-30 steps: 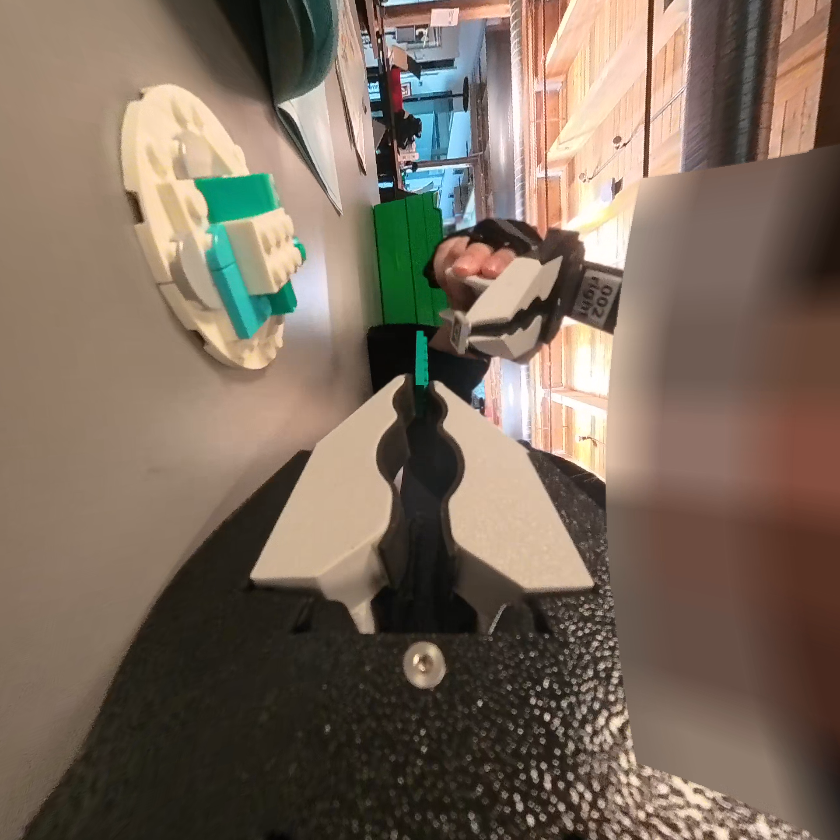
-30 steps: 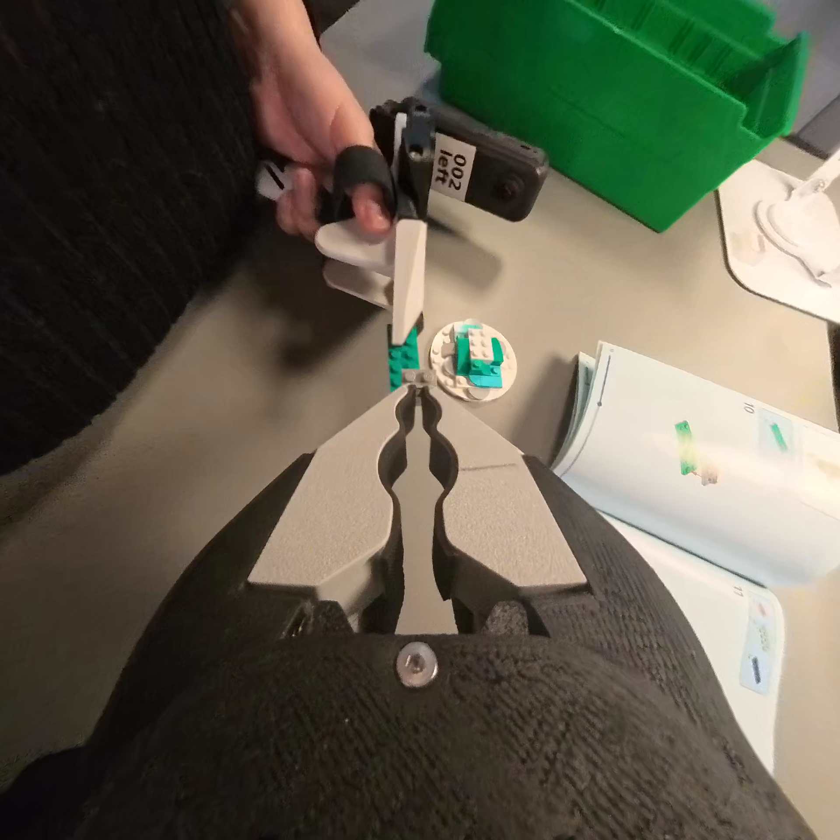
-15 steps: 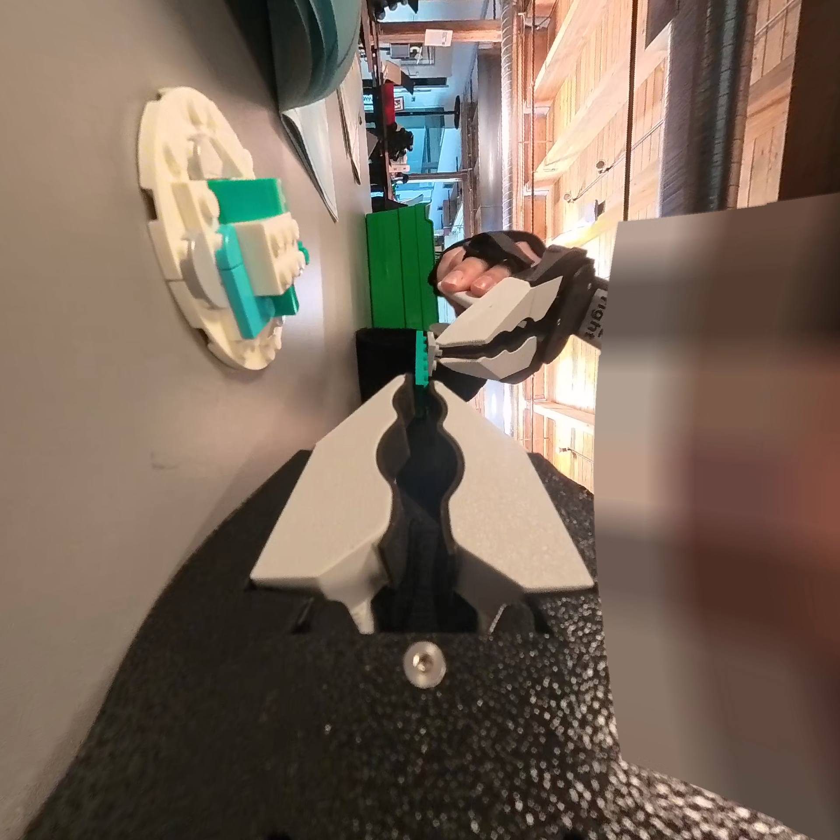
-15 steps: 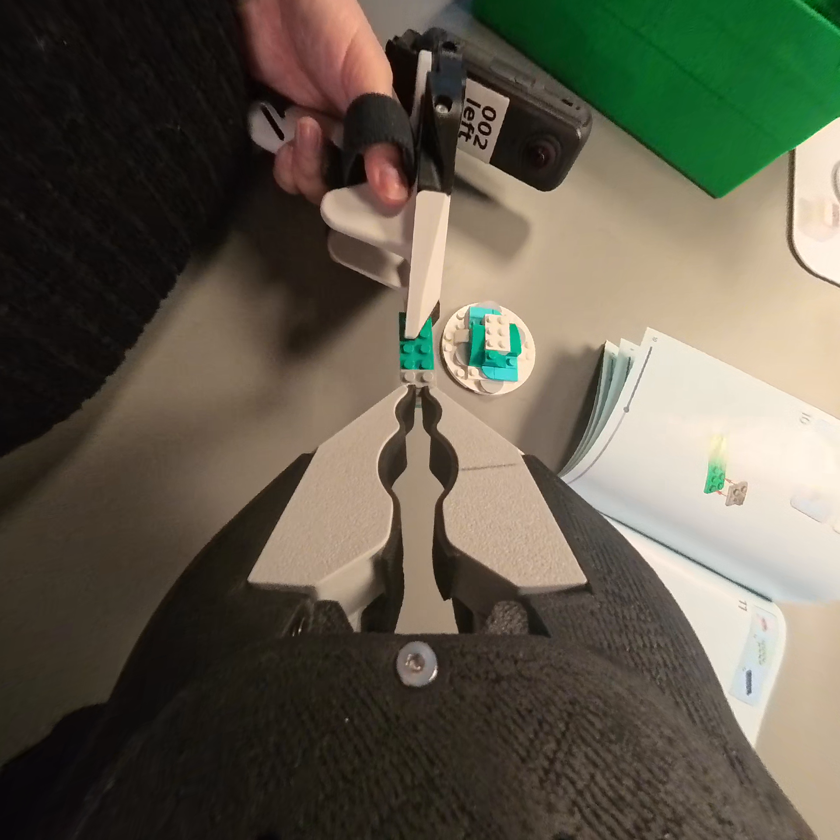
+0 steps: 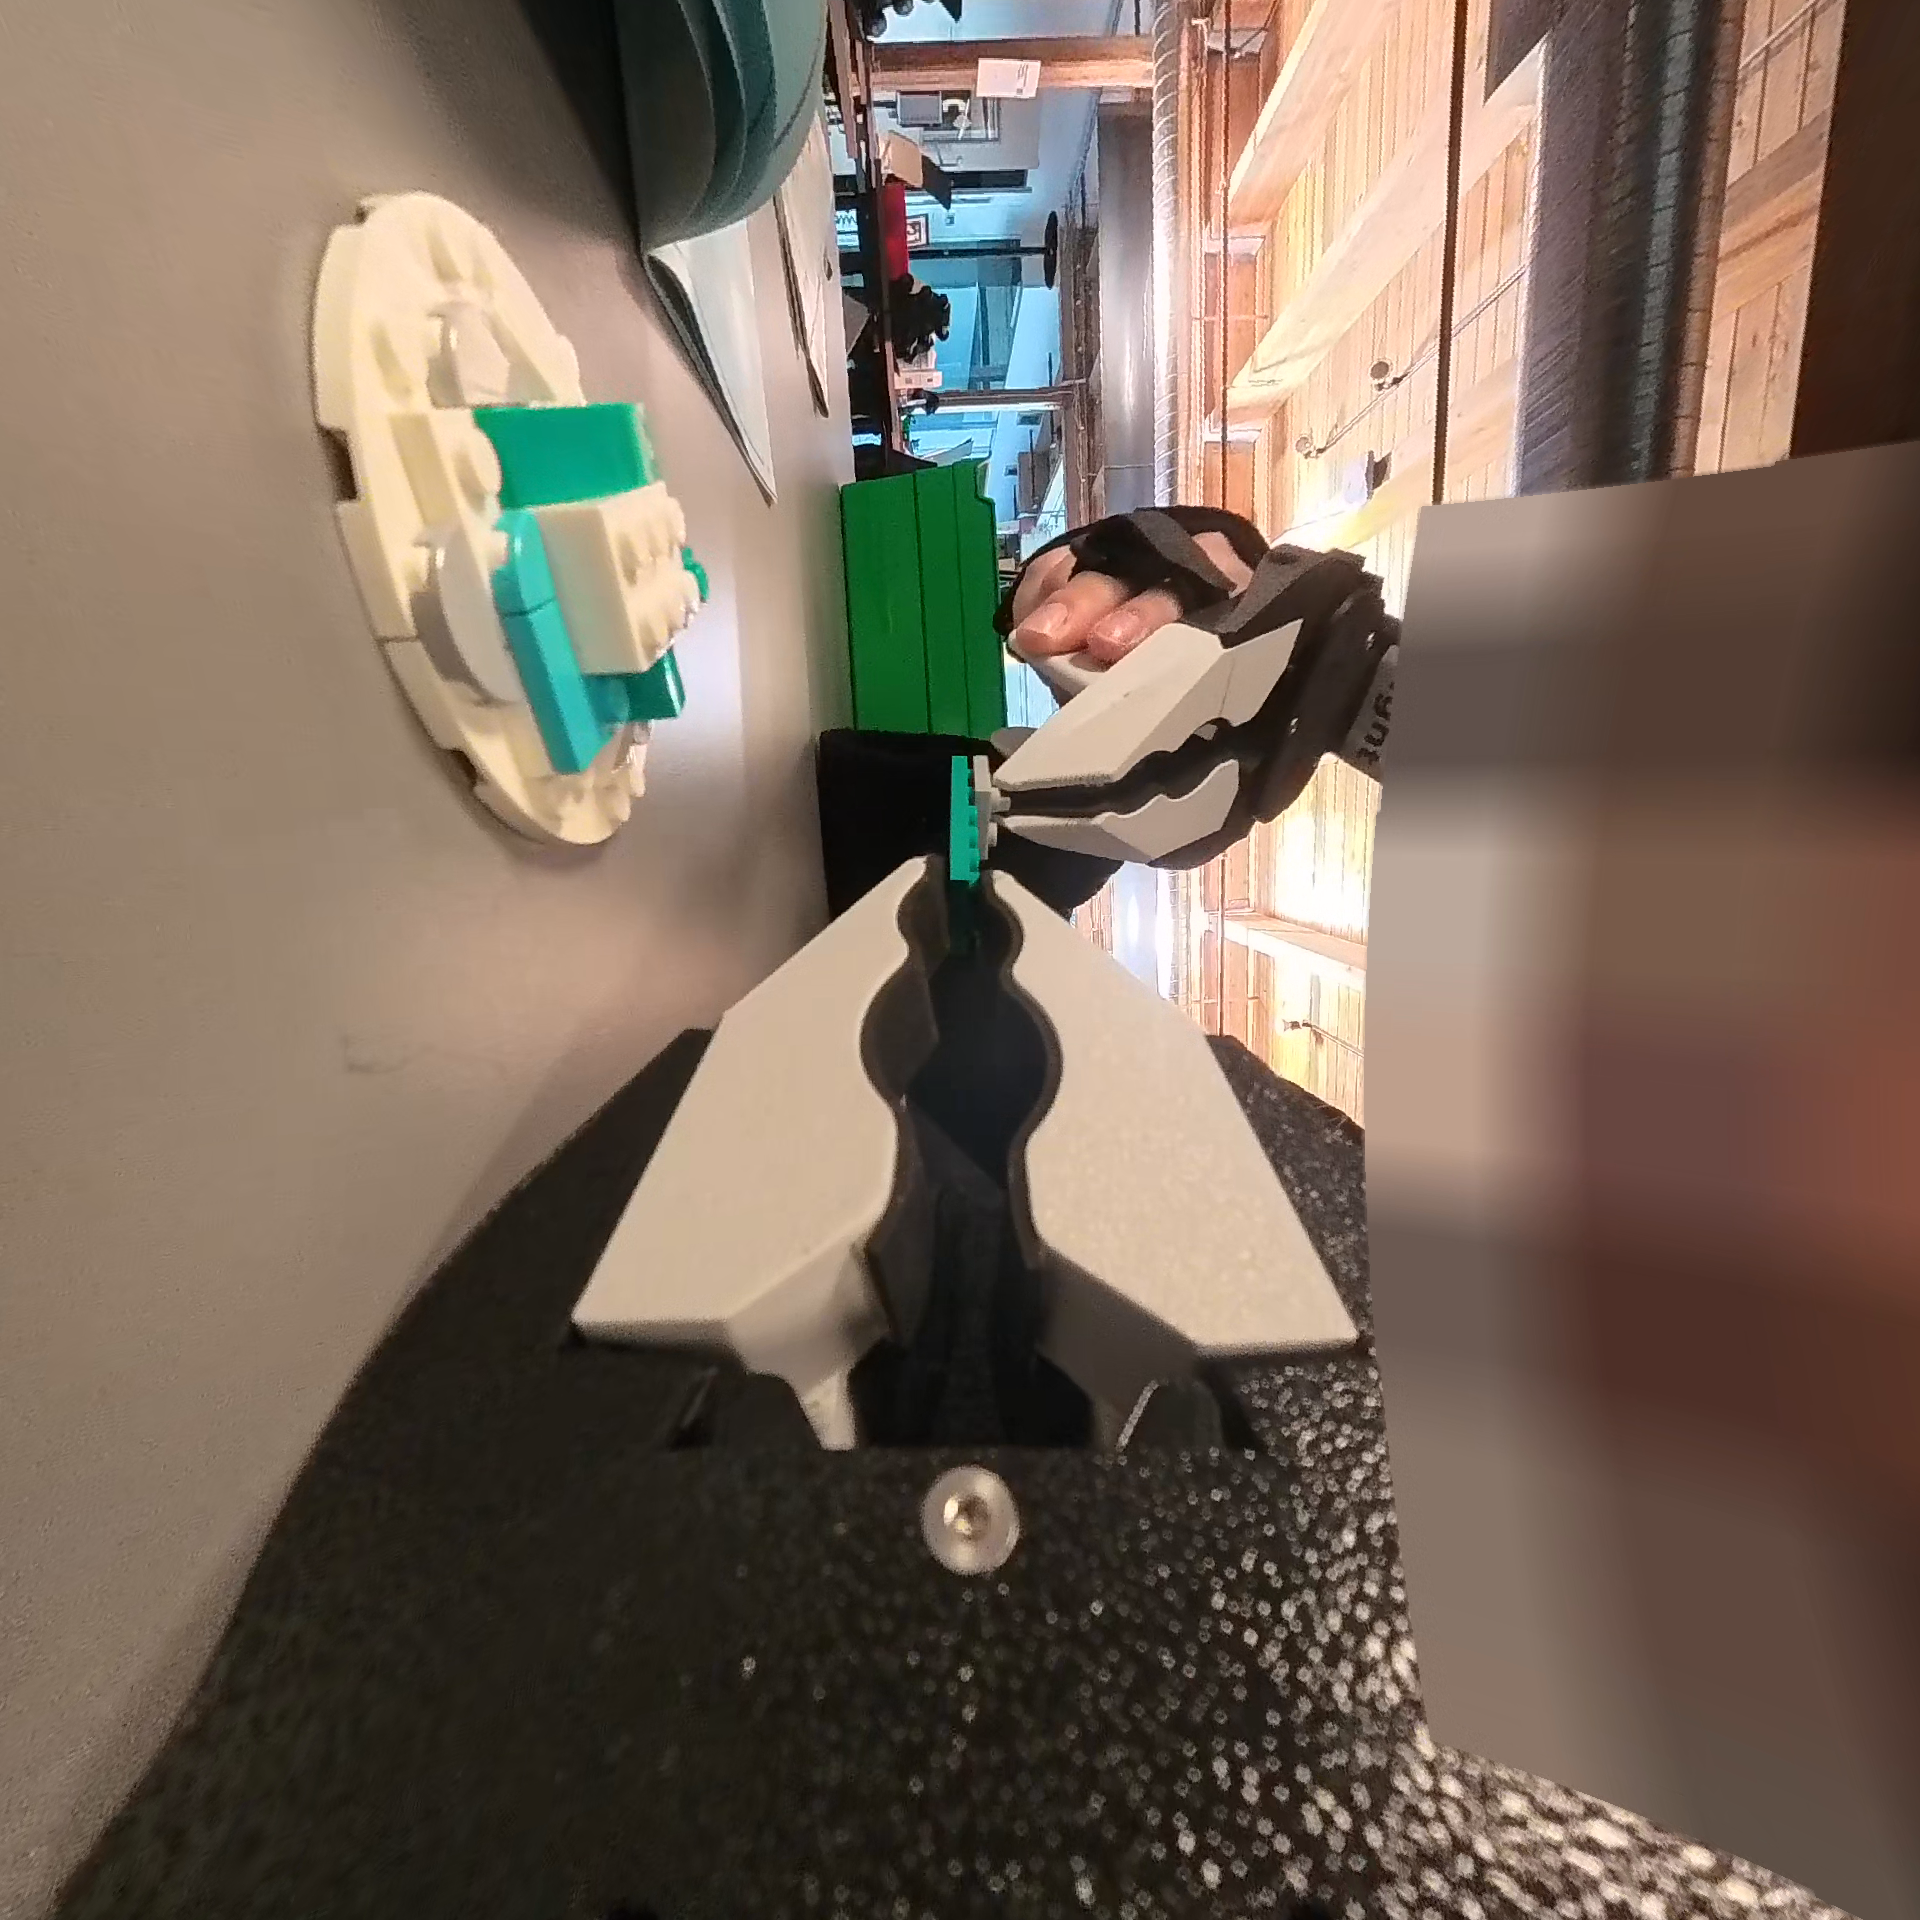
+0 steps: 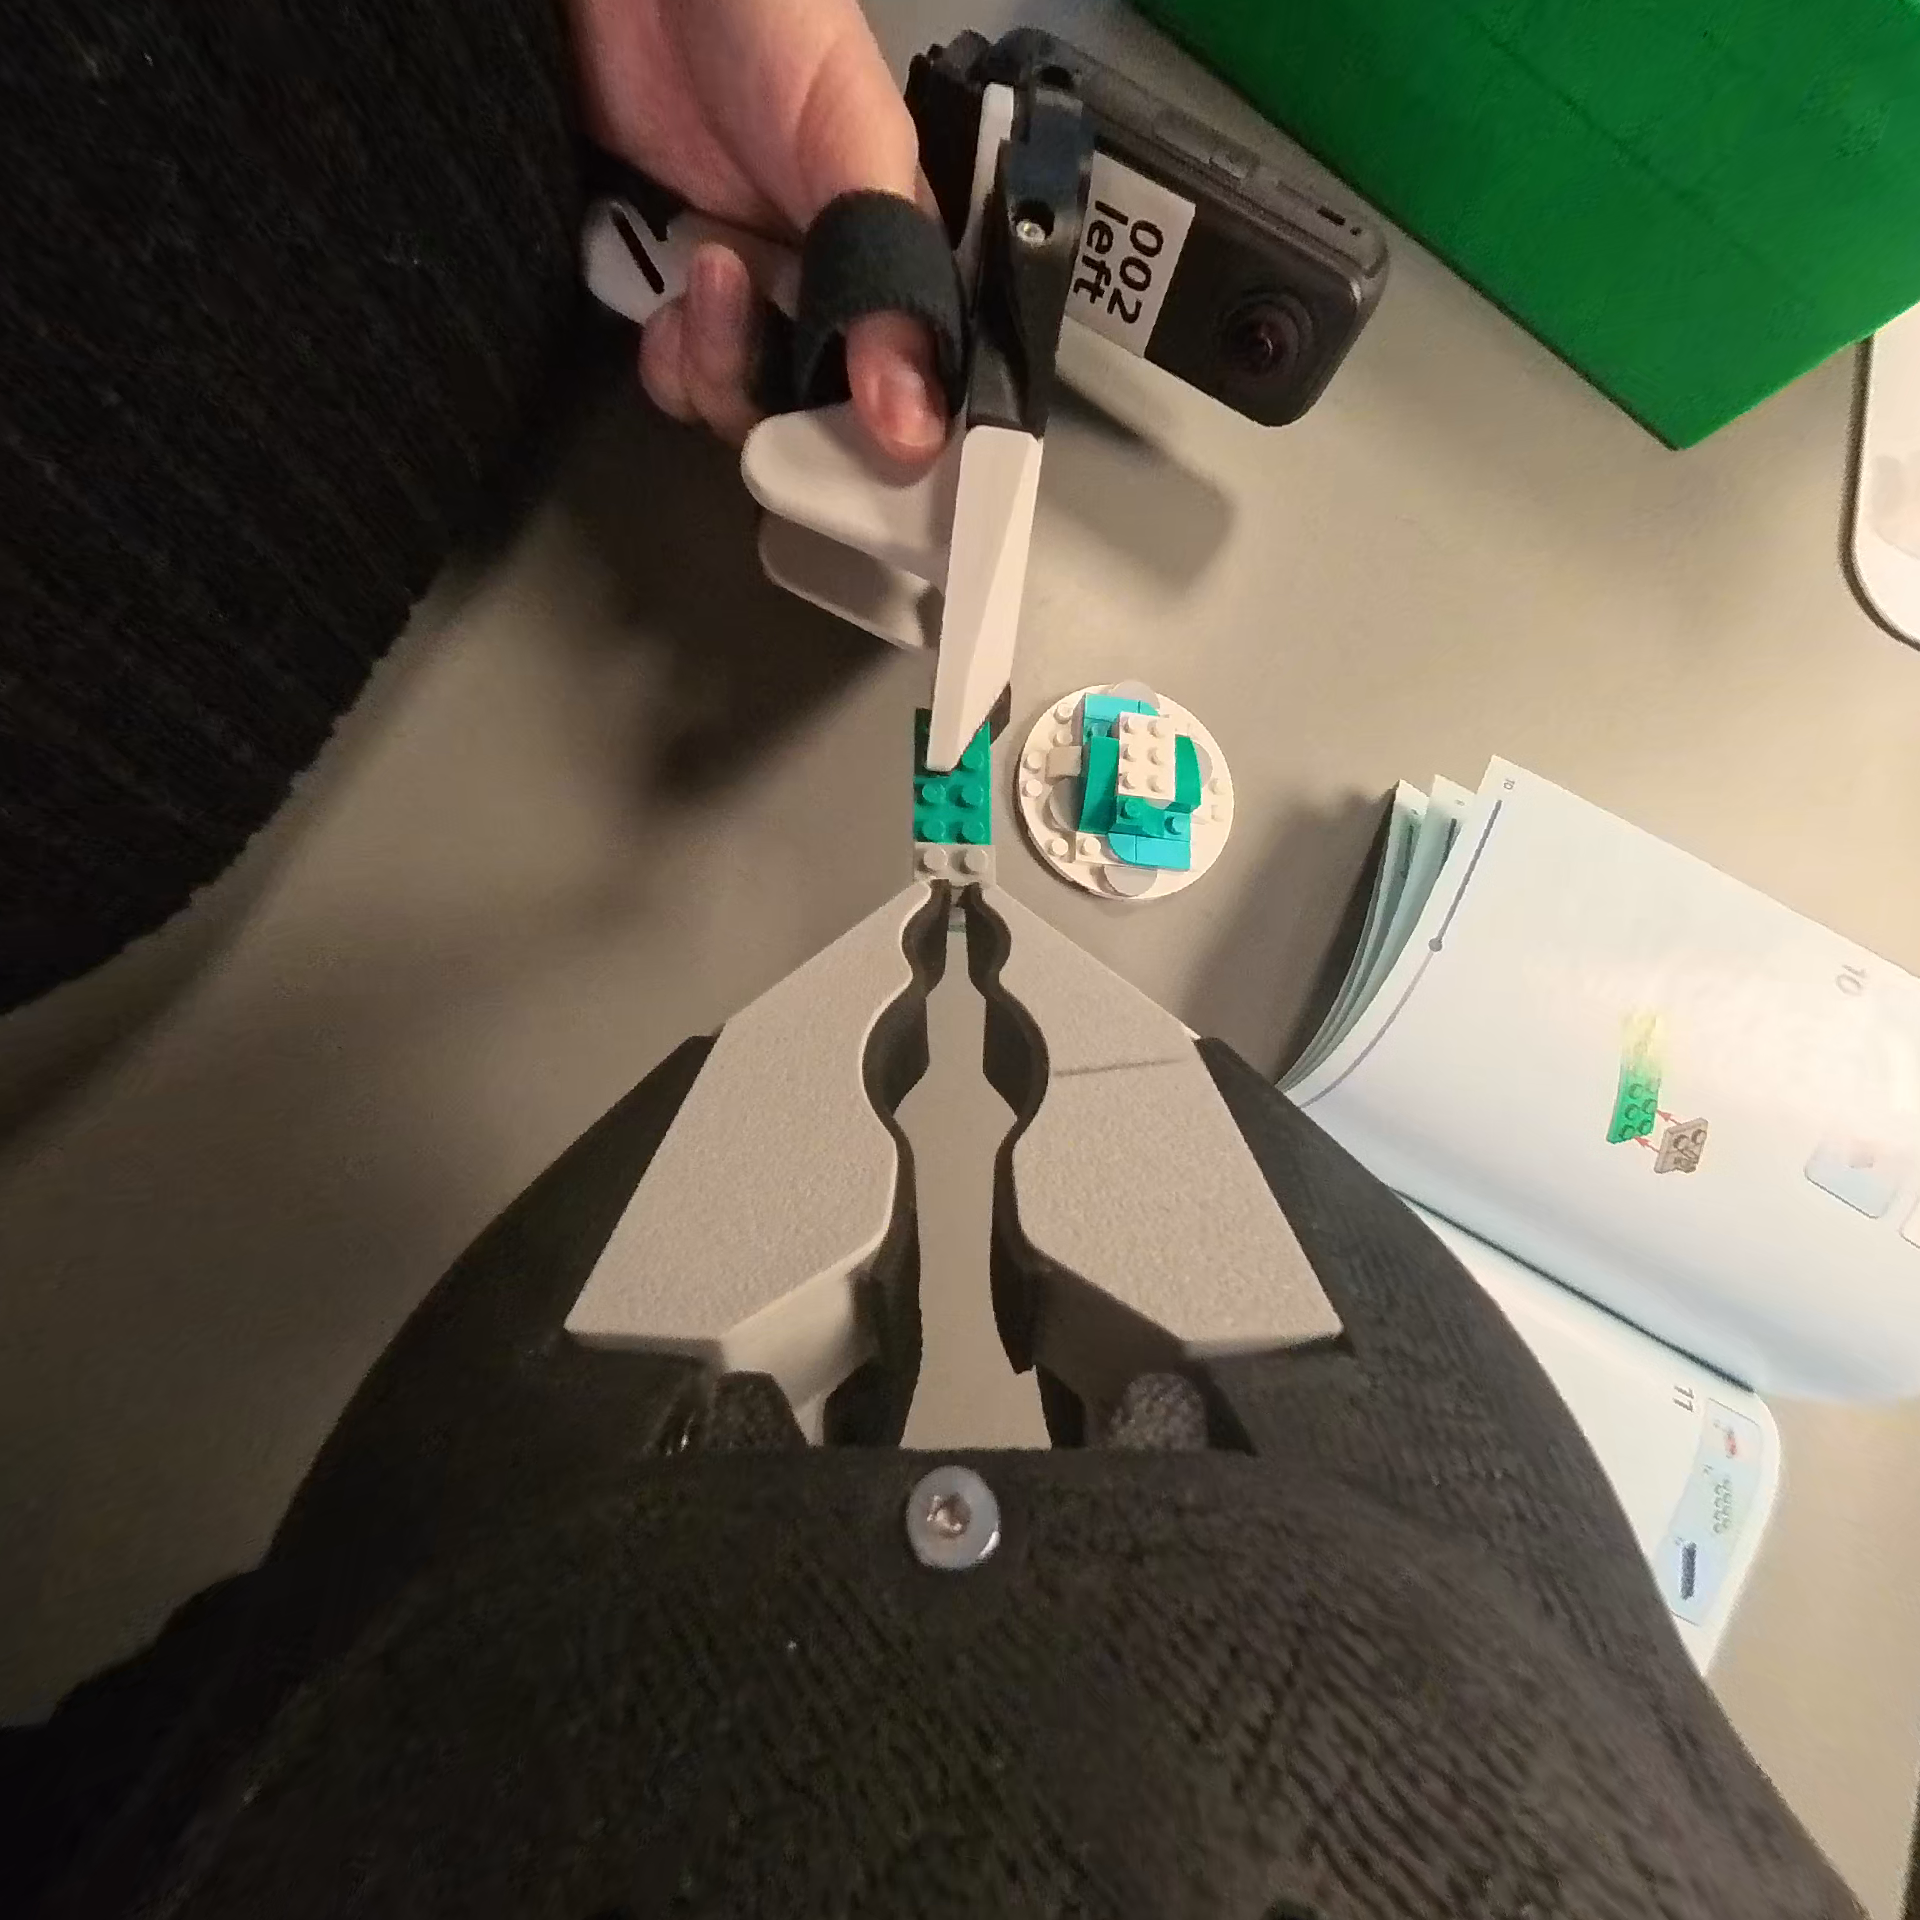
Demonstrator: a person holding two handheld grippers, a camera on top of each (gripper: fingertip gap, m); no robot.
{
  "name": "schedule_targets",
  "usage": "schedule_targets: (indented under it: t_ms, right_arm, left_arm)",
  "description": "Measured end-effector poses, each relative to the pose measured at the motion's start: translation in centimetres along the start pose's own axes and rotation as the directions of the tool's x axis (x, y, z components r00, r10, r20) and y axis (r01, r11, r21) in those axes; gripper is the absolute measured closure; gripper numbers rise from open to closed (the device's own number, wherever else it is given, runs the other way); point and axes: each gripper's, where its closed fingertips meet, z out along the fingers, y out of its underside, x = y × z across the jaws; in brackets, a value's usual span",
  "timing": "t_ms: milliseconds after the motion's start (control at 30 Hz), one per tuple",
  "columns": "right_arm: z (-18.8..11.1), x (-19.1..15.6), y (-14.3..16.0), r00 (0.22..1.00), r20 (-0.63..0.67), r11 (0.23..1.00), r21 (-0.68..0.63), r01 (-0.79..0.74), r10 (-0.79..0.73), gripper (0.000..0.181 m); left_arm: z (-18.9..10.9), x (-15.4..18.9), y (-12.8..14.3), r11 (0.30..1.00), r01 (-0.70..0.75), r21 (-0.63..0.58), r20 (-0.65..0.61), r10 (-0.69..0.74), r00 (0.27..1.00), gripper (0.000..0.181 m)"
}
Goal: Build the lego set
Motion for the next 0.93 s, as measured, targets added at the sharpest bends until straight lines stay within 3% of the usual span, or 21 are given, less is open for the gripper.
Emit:
schedule_targets:
  t_ms: [367, 533, 633, 733, 833, 933]
  right_arm:
    - [0.0, 0.1, 0.0, 1.0, -0.012, 1.0, 0.002, -0.003, 0.003, 0.174]
    - [-0.8, 0.6, -0.3, 0.997, -0.075, 1.0, 0.014, 0.017, -0.016, 0.147]
    - [-0.9, 0.6, -0.6, 0.982, -0.16, 0.992, 0.054, 0.112, -0.102, 0.124]
    - [-0.6, 0.4, -0.7, 0.895, -0.346, 0.943, 0.075, 0.325, -0.281, 0.123]
    - [0.1, 0.0, -0.2, 0.715, -0.508, 0.848, -0.061, 0.526, -0.48, 0.13]
    - [0.7, -0.1, -0.1, 0.533, -0.576, 0.743, -0.211, 0.635, -0.62, 0.137]
  left_arm:
    - [0.0, 0.0, -0.1, 1.0, -0.001, 0.003, 0.001, 0.001, 1.0, 0.179]
    - [0.0, 0.0, -0.2, 1.0, 0.004, 0.01, -0.006, -0.004, 1.0, 0.18]
    - [0.0, 0.0, -0.2, 1.0, 0.01, 0.011, -0.005, -0.01, 1.0, 0.18]
    - [0.0, 0.0, -0.3, 1.0, 0.018, 0.016, -0.004, -0.018, 1.0, 0.179]
    - [0.0, 0.0, -0.5, 0.999, 0.025, 0.027, -0.007, -0.025, 1.0, 0.178]
    - [-0.1, 0.2, -0.9, 0.998, 0.041, 0.049, -0.021, -0.04, 0.999, 0.178]
